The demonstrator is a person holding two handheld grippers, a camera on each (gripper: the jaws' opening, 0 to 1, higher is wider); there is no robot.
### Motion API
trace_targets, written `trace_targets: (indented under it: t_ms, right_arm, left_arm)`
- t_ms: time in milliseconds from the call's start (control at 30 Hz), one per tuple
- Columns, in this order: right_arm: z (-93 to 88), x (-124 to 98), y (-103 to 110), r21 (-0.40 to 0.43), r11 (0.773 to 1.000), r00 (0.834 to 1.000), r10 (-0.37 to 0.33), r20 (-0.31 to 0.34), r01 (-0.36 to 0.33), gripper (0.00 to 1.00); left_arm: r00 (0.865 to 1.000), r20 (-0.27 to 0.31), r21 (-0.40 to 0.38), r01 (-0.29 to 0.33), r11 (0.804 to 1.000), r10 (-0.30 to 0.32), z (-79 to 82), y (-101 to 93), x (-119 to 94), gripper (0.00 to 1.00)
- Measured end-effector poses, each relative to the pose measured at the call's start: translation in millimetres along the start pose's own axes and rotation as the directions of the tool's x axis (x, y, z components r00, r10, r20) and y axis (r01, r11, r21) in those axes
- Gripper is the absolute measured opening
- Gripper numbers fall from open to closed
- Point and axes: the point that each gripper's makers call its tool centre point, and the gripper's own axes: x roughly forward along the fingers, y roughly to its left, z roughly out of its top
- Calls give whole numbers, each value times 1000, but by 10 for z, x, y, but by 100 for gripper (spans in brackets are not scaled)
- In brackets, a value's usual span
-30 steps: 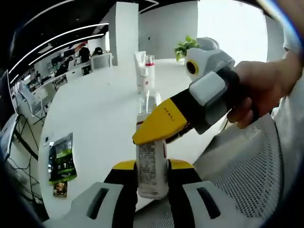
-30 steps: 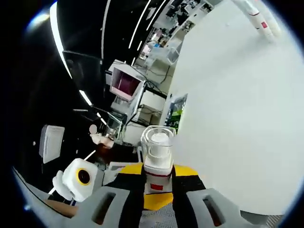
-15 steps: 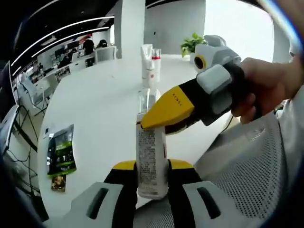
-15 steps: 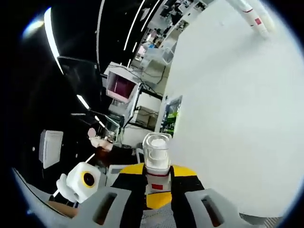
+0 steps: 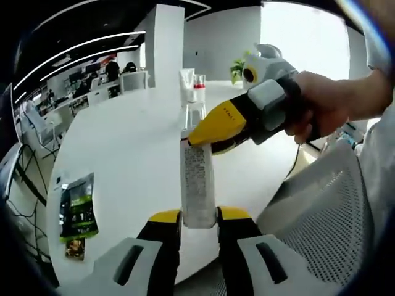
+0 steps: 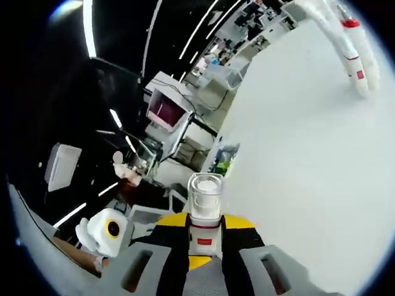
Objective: Arrange the skincare products in the storage area until every visible bottle or jar stands upright without overlapping.
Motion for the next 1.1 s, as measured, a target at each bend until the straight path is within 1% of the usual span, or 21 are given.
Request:
trace_targets:
  t_ms: [67, 100, 167, 200, 233, 333, 367, 400, 500, 533, 567, 600, 633, 667, 700, 733, 767, 800, 833, 933, 1100]
  right_arm:
    - [60, -40, -61, -30, 999, 1000, -17, 12, 17, 13]
    - [110, -78, -140, -47, 998, 999, -47, 24, 48, 13]
    - [157, -131, -210, -68, 996, 998, -61, 28, 62, 13]
    - [235, -199, -292, -95, 990, 994, -99, 54, 104, 13]
    - [267, -227, -326, -101, 988, 992, -107, 62, 113, 13]
    - [442, -393, -510, -153, 970, 978, -172, 119, 190, 13]
    - [484, -435, -560, -163, 965, 974, -187, 128, 206, 13]
    - [522, -477, -607, -166, 961, 970, -200, 137, 222, 13]
    - [650, -603, -789, -198, 937, 952, -256, 169, 287, 13]
    - [713, -663, -873, -215, 924, 943, -280, 182, 316, 13]
    - [780, -718, -955, -228, 910, 931, -304, 203, 347, 13]
    - [820, -753, -1006, -238, 900, 924, -318, 213, 365, 13]
    - [897, -812, -1090, -239, 885, 907, -344, 241, 399, 13]
    - [950, -841, -1136, -243, 879, 901, -348, 260, 410, 13]
    - [986, -864, -1177, -246, 873, 895, -354, 271, 420, 13]
    - [1039, -916, -1272, -238, 859, 878, -383, 288, 453, 13]
    - [1065, -936, -1313, -237, 853, 871, -392, 295, 464, 13]
    - [1116, -974, -1397, -235, 841, 858, -412, 308, 488, 13]
    - [1139, -987, -1431, -242, 832, 851, -421, 313, 500, 13]
    - [1235, -1033, -1539, -258, 799, 826, -453, 335, 543, 13]
    - [1331, -1068, -1732, -288, 745, 791, -505, 346, 601, 13]
  left_arm:
    - [1000, 1, -26, 16, 1000, -16, -5, -18, 10, 24]
    - [1000, 1, -53, 26, 998, -26, -7, -18, 21, 25]
    - [1000, 2, -59, 23, 998, -23, -4, 16, 17, 27]
    - [1000, 10, -81, 16, 997, -15, 11, 53, 4, 28]
    - [1000, 22, -124, 1, 992, 1, 30, 91, -8, 29]
    - [1000, 12, -128, -5, 992, 7, 29, 162, -54, 33]
    - [1000, -3, -107, -11, 994, 11, 10, 182, -71, 35]
    - [999, -26, -49, -20, 999, 19, -30, 227, -99, 35]
    - [997, -64, 66, -31, 997, 36, -129, 322, -163, 33]
    - [995, -88, 113, -47, 992, 57, -201, 394, -195, 33]
    - [993, -104, 129, -50, 990, 64, -273, 441, -214, 33]
    - [992, -109, 132, -54, 990, 68, -308, 466, -223, 34]
    - [989, -125, 135, -57, 989, 74, -369, 503, -232, 34]
    - [987, -141, 139, -61, 988, 80, -403, 517, -237, 33]
    - [987, -140, 149, -59, 987, 80, -412, 516, -223, 33]
    - [987, -140, 153, -54, 987, 76, -426, 493, -191, 32]
    - [987, -142, 154, -49, 987, 71, -442, 474, -166, 31]
    - [986, -157, 188, -34, 982, 64, -481, 441, -127, 31]
    - [982, -180, 231, -15, 973, 58, -509, 429, -121, 30]
    - [987, -156, 227, 4, 974, 33, -474, 373, -140, 28]
    - [983, -177, 218, -2, 976, 41, -520, 403, -134, 28]
